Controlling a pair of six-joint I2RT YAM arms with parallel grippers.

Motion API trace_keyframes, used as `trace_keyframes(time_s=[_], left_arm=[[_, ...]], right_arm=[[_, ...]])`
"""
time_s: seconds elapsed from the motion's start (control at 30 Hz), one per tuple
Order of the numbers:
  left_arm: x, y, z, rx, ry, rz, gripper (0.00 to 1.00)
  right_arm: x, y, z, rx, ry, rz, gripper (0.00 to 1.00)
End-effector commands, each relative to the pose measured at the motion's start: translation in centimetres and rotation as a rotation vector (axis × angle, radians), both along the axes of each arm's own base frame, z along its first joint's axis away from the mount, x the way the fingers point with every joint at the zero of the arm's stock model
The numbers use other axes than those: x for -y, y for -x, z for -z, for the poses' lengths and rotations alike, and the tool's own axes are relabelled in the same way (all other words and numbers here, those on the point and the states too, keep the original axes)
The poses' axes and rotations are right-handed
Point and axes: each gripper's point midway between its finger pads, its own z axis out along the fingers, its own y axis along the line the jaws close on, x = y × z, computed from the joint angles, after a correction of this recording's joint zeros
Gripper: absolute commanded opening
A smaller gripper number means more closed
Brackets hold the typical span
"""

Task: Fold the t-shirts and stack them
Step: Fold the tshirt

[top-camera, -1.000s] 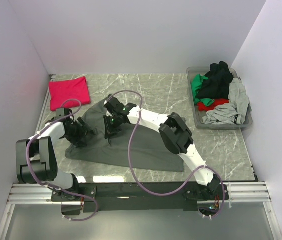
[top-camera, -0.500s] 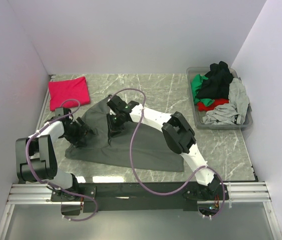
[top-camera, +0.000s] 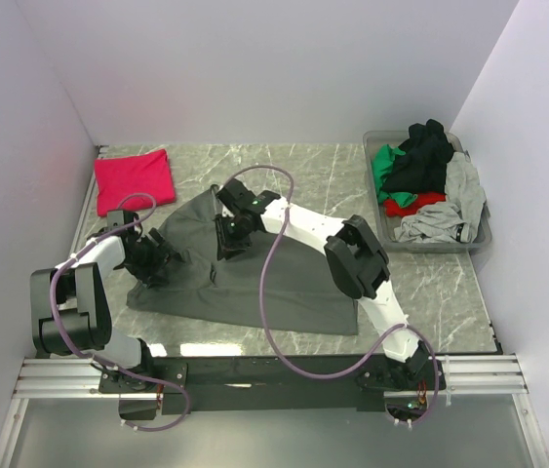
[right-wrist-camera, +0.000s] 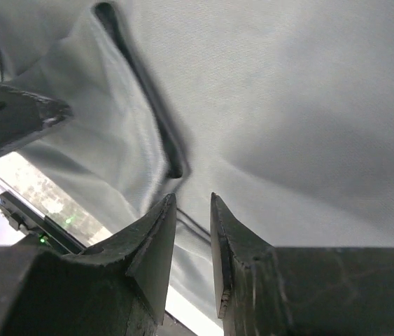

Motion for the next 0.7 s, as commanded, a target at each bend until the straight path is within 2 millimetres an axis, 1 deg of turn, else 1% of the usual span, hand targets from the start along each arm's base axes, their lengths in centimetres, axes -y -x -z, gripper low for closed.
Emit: trace_keyframes(time_s=[0.0, 0.03, 0.13, 0.27, 0.37, 0.53, 0.67], left_arm=[[-1.8, 3.5, 4.5, -0.149, -0.121, 0.009, 0.81], [-1.8, 3.5, 4.5, -0.149, -0.121, 0.009, 0.81], [-1.7, 3.5, 4.5, -0.149, -0.119, 0.01, 0.81], [-1.7, 3.5, 4.5, -0.152, -0.118, 0.012, 0.81], [-1.8, 3.5, 4.5, -0.15, -0.118, 0.01, 0.81], [-1.8, 3.5, 4.6, -0.154, -0.12, 0.011, 0.81], [-1.7, 3.5, 4.7, -0.156, -0.118, 0.012, 0.81]], right_arm=[[-2.0, 0.2, -1.3, 0.042, -0.024, -0.051, 0.34], [-2.2, 0.4, -1.0, 0.037, -0.02, -0.056, 0.34], [-3.2, 0.8, -1.2, 0.043, -0.033, -0.077, 0.34], [-3.8, 0.8, -1.3, 0.052, -0.032, -0.085, 0.35], [-3.3, 0.8, -0.8, 0.053, -0.004, -0.074, 0.36], [-1.9, 0.6, 0.2, 0.06, 0.062, -0.049, 0.36], [-1.6, 0.6, 0.7, 0.064, 0.08, -0.043, 0.35]])
